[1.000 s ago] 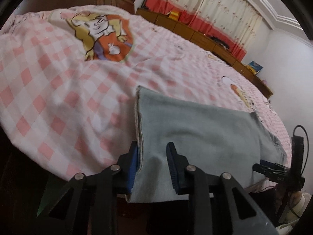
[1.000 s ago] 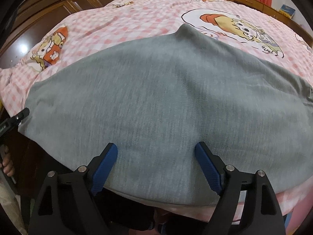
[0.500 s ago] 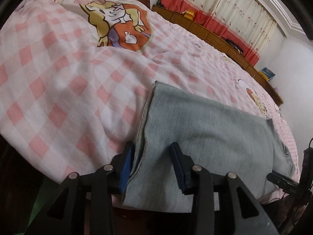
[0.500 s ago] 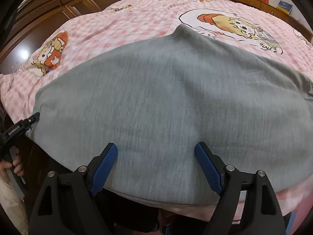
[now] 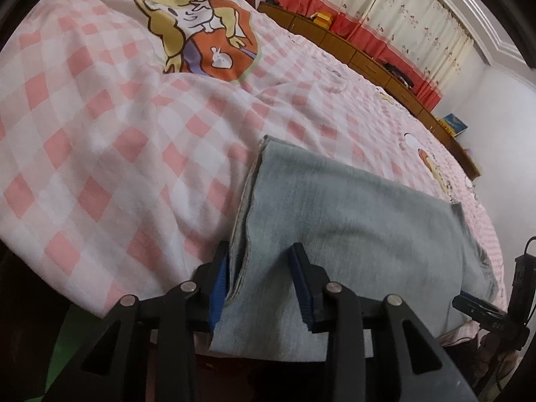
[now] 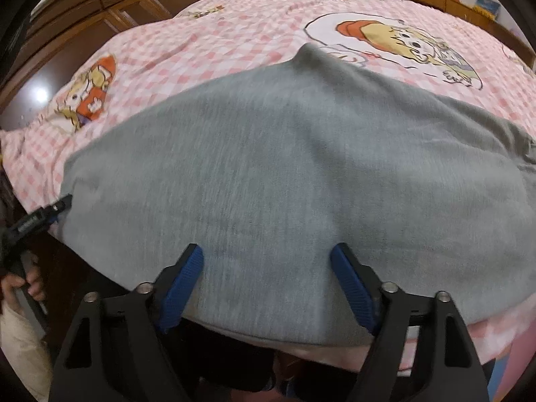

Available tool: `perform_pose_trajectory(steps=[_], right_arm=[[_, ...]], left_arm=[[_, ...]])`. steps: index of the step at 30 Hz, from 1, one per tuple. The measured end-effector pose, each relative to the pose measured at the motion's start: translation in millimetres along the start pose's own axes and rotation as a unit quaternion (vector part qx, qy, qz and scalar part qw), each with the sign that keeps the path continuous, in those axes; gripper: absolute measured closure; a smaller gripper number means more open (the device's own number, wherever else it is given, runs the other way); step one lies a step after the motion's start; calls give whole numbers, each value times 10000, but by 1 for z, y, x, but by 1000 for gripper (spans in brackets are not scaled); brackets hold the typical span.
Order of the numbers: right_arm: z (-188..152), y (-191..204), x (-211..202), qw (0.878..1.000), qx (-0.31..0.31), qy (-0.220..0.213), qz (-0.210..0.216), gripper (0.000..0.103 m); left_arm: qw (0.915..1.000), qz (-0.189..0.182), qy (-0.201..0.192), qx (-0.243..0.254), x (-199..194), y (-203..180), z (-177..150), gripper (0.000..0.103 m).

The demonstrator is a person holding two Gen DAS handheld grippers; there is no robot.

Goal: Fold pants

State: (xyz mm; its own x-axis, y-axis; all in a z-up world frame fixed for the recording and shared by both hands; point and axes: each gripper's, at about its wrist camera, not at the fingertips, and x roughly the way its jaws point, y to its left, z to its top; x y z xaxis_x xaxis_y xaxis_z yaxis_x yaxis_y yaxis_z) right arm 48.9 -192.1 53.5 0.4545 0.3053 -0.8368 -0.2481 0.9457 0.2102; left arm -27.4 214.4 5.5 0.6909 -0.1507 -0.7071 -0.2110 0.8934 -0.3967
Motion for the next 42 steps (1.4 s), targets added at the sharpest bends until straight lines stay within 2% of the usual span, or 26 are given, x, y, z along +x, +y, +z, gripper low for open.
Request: perform_pose_trajectory(steps=[4, 7, 9, 10, 11, 12, 13, 14, 18, 23, 29, 34, 38, 42], right_arm=[[-1, -32, -18, 9987, 387, -268, -215, 30], [-5, -59, -28, 9938, 580, -283, -909, 30], [-9, -68, -29, 9919, 498, -235, -1147, 30], [-12, -73, -26, 9912, 485, -124, -1227, 30], [-15, -80, -17, 9901, 540, 104, -1289, 30], [-18, -86, -9, 9894, 631, 288, -1277, 30], [-21, -91, -3, 9890, 749, 375, -1218, 29], [-24, -93, -4, 9896, 817, 269, -1154, 28], [-21, -85, -8, 9894, 698, 310, -1239, 28], [-15, -64, -19, 9959, 687, 185, -564, 34], [8, 4, -19, 9989, 245, 208, 352, 34], [26, 72, 1, 9943, -183, 422, 960, 34], [38, 124, 18, 9885, -501, 497, 1335, 34], [43, 165, 34, 9787, -636, 680, 1830, 35]], left_arm=[[9996, -197, 19, -221, 1, 5, 1, 59], [9997, -166, 60, -149, 2, 1, 2, 55], [9999, -52, 87, -20, 2, -5, 3, 56], [10000, 28, 85, 12, 2, -7, 3, 60], [9999, 121, 82, 39, 1, -9, 3, 75], [9998, 163, 71, 47, -1, -10, 3, 82], [9998, 186, 66, 36, -3, -11, 4, 85], [9997, 225, 45, 18, -6, -12, 4, 92], [9999, 117, -47, -20, -24, -16, 6, 96], [9994, -113, -265, 205, -49, -41, 11, 96], [9970, -380, -335, 577, -57, -82, 9, 97], [9971, -428, -139, 608, -37, -95, -2, 97], [9979, -485, 39, 439, -22, -89, -12, 97], [9979, -554, 19, 341, -21, -83, -15, 97]])
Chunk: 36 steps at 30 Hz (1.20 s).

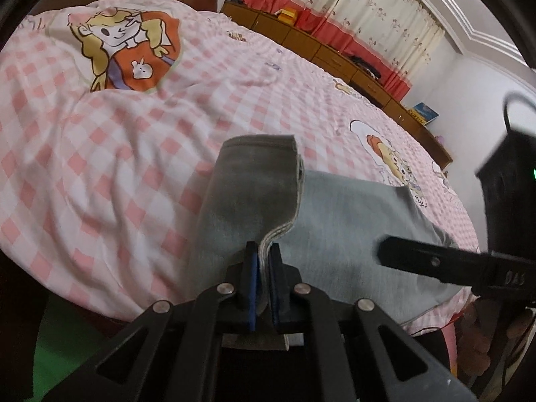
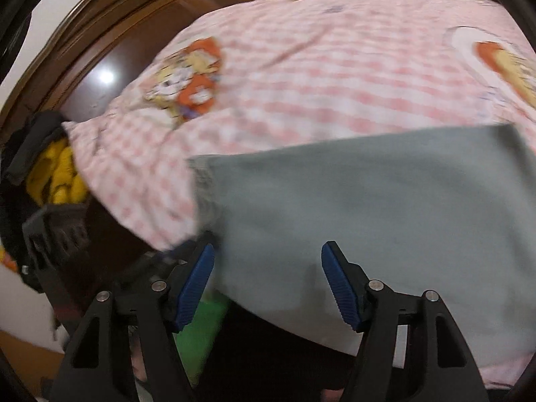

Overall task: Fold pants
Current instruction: 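Lift the grey pants cuff with the right gripper and carry it over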

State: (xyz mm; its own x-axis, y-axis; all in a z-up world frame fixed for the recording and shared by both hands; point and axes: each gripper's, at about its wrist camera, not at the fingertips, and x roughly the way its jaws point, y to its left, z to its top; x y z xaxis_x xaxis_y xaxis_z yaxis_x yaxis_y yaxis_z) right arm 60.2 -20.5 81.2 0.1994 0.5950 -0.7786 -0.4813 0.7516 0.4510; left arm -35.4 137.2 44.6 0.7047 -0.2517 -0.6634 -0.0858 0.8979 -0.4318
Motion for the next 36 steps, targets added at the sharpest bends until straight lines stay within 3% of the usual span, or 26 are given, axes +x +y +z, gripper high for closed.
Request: perform_pose_trajectory(steps=[3, 6, 8, 14, 17, 19, 21, 24, 31, 36], right_arm=[[4, 19, 14, 9998, -79, 39, 181, 36], [6, 32, 27, 9996, -264, 110, -4, 42], [6, 38, 39, 9989, -386, 255, -93, 67], [6, 38, 49, 9989, -362, 291, 10, 98], [7, 37, 39, 9992, -385, 128, -23, 98], [8, 35, 30, 9994, -357, 30, 19, 98], [9, 35, 16, 9993, -360, -98, 79, 98], [11, 32, -11, 9987, -346, -326, 202, 98], [16, 20, -81, 9960, -379, -803, 122, 98], [17, 3, -132, 9926, -558, -1035, -290, 98]], left_arm=[[10000, -39, -39, -23, -2, 3, 0, 97], [10000, -73, -61, 12, -2, 3, -2, 97], [9999, -84, -85, 59, -3, 3, -3, 97], [9998, -149, -100, 23, -8, 4, -7, 97], [9997, -223, -69, 46, -15, 3, -9, 91], [9996, -275, -97, 54, -23, 2, -11, 81], [9995, -265, -163, 60, -33, 2, -13, 63], [9992, -255, -316, 68, -49, 5, -15, 54], [9987, -155, -467, 124, -72, 6, -17, 47], [9990, -248, -293, 210, -66, -8, -20, 47]])
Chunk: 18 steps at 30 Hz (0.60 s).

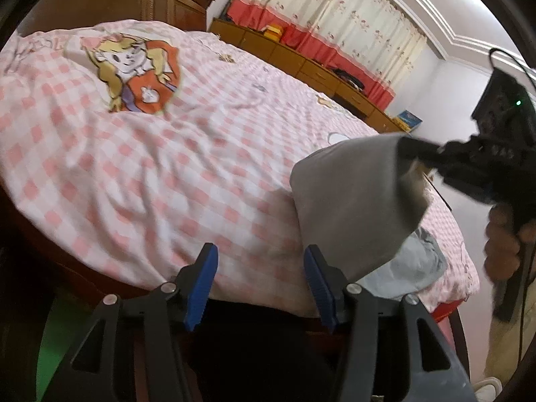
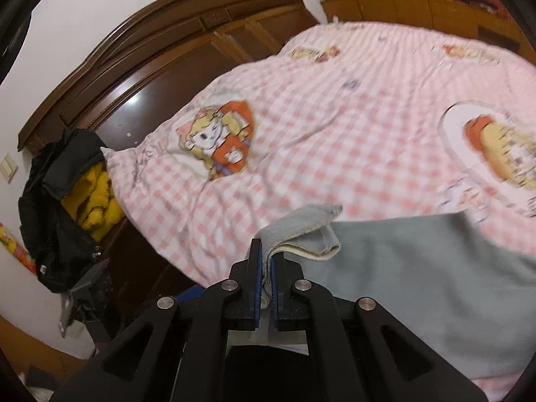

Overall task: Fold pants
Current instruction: 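Lift the grey pants cuff with the right gripper and carry it over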

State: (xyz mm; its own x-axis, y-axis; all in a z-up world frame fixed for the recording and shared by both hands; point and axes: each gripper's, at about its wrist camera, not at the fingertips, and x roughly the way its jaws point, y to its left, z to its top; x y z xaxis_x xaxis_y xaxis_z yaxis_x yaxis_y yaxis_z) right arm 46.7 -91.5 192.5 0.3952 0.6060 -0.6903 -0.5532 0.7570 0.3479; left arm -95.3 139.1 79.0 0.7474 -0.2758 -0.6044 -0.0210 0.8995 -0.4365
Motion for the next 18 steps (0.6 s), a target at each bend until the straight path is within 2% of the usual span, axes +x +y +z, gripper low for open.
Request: perform_pose_trajectory(steps=[6, 11, 15, 18], right_arm=[[4, -40, -54, 9981, -57, -214, -575, 98], [3, -80, -99, 9925, 141, -448, -1127, 98], [-2, -114, -138, 9834, 327, -682, -1649, 98], [-12, -141, -157, 9730, 468, -686, -2156, 98]], left_arm=[[9990, -201, 312, 232, 23, -30, -6, 47], [9966, -282, 547, 542, 43, -59, -11, 47], [9952, -289, 626, 694, 55, -75, -10, 47], [9945, -310, 686, 728, 63, -83, -9, 47]])
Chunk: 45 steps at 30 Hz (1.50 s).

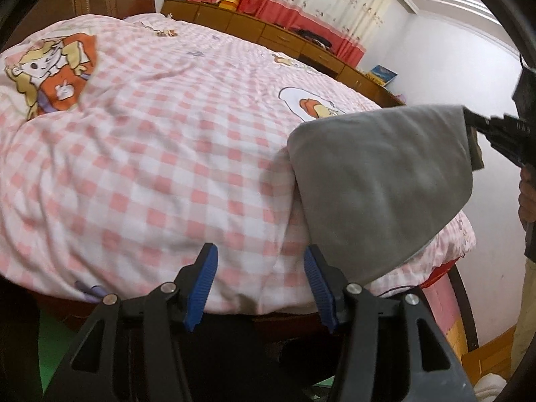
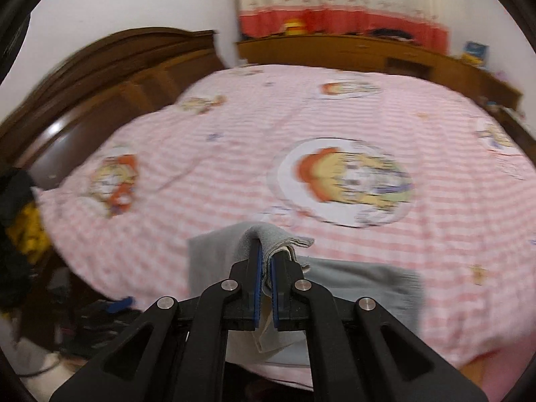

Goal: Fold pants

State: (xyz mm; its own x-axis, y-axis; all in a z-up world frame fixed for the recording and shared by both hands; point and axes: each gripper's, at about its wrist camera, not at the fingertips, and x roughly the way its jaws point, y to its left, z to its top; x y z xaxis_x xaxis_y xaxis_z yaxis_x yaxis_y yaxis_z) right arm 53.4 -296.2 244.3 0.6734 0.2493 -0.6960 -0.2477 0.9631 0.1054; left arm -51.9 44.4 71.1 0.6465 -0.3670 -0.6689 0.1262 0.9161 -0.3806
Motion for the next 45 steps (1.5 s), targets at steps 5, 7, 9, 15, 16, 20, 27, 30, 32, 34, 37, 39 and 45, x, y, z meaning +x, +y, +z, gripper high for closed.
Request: perform_pose_trajectory(steps=[5, 7, 9, 15, 16, 20, 27, 30, 32, 34, 37, 39, 45], right_arm=[[-16, -54, 13, 9983, 388, 255, -348, 98], [-24, -73, 23, 9969, 570, 376, -403, 98], [-33, -89, 33, 9950, 751, 494, -441, 98], [-42, -114, 29, 9940, 987, 353, -326, 98], [-40, -115, 20, 9950, 935, 196, -304, 98], [-41, -123, 21, 9946, 745, 297, -664, 98], [-80, -157, 95, 9811, 950, 1349, -1007, 94], [-85, -170, 96, 9807, 1221, 1290, -822, 86], [-86, -176, 88, 9823, 1231, 1240, -676, 81], [-84, -177, 80, 9839, 1201, 1206, -545, 78], [-78, -180, 67, 9873, 1136, 1042, -390, 69], [-69, -181, 68, 9889, 1107, 932, -333, 64], [-60, -193, 102, 9819, 1262, 1409, 89, 61]], left_arm=[[9999, 44, 95, 119, 18, -13, 7, 47], [9998, 30, 153, 159, 27, -19, 10, 47], [9996, 26, 206, 211, 34, -25, 12, 47], [9980, 36, 333, 533, 53, -50, 20, 47], [9977, 38, 353, 584, 55, -53, 20, 47], [9962, 21, 459, 736, 70, -68, 23, 47], [9932, -49, 557, 1017, 97, -96, 30, 47], [9921, -43, 642, 1080, 110, -103, 33, 47], [9916, -23, 686, 1098, 116, -105, 33, 47], [9914, -13, 723, 1092, 121, -105, 34, 47], [9914, 8, 731, 1086, 127, -105, 39, 47], [9915, 40, 713, 1087, 130, -107, 44, 47], [9935, 124, 570, 982, 133, -114, 68, 47]])
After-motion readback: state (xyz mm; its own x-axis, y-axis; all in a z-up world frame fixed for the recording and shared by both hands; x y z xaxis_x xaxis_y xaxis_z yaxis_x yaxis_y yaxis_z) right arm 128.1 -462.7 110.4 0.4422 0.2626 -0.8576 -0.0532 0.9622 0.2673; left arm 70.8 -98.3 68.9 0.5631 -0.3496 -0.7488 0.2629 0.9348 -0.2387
